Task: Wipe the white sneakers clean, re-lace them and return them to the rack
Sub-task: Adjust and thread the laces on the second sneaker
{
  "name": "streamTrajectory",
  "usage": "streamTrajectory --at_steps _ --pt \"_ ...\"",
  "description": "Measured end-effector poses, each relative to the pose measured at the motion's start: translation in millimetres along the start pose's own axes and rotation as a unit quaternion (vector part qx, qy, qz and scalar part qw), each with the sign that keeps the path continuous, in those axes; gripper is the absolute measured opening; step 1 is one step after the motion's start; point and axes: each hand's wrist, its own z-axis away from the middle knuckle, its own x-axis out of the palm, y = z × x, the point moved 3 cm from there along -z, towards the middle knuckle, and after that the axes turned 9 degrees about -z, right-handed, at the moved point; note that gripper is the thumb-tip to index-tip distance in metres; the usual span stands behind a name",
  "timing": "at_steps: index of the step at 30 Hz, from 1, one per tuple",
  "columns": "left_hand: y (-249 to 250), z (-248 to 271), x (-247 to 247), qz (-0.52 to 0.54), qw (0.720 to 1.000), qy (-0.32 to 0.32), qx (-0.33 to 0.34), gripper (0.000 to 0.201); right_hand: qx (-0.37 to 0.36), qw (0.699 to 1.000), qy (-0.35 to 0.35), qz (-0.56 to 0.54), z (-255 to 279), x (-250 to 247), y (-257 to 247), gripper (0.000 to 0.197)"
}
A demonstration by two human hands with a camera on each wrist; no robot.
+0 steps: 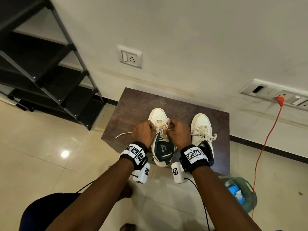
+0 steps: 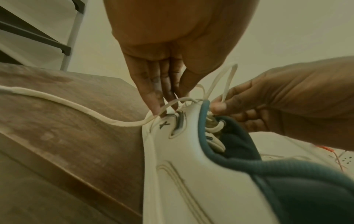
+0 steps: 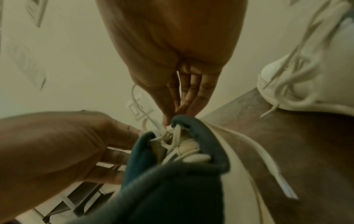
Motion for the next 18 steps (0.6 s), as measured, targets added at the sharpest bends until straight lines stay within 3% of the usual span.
streamTrajectory --at_steps 6,8,11,16,18 --pt "20.4 -6.2 -21.0 0.041 0.997 0.036 0.059 0.003 0.012 1.0 -0.001 0.014 -2.0 0.5 0.1 0.01" --pt "25.0 -5.1 -24.8 0.033 0.996 0.037 0.069 0.004 0.032 0.999 -0.006 -0.027 -3.5 -0.7 5.3 0.009" --pt "19.1 -8.6 -22.9 0.041 0.998 0.021 0.036 0.004 0.042 0.994 -0.033 -0.099 -4.5 -0.3 6.9 0.01" --pt "-1.6 -10.4 -13.6 0.065 0.997 -0.007 -0.045 0.02 0.009 0.996 -0.03 -0.079 -4.2 2.4 9.6 0.023" --pt "-6.1 -10.0 -10.8 0.076 0.996 -0.007 -0.05 0.016 0.014 0.997 -0.023 -0.069 -7.0 4.8 11.0 0.03"
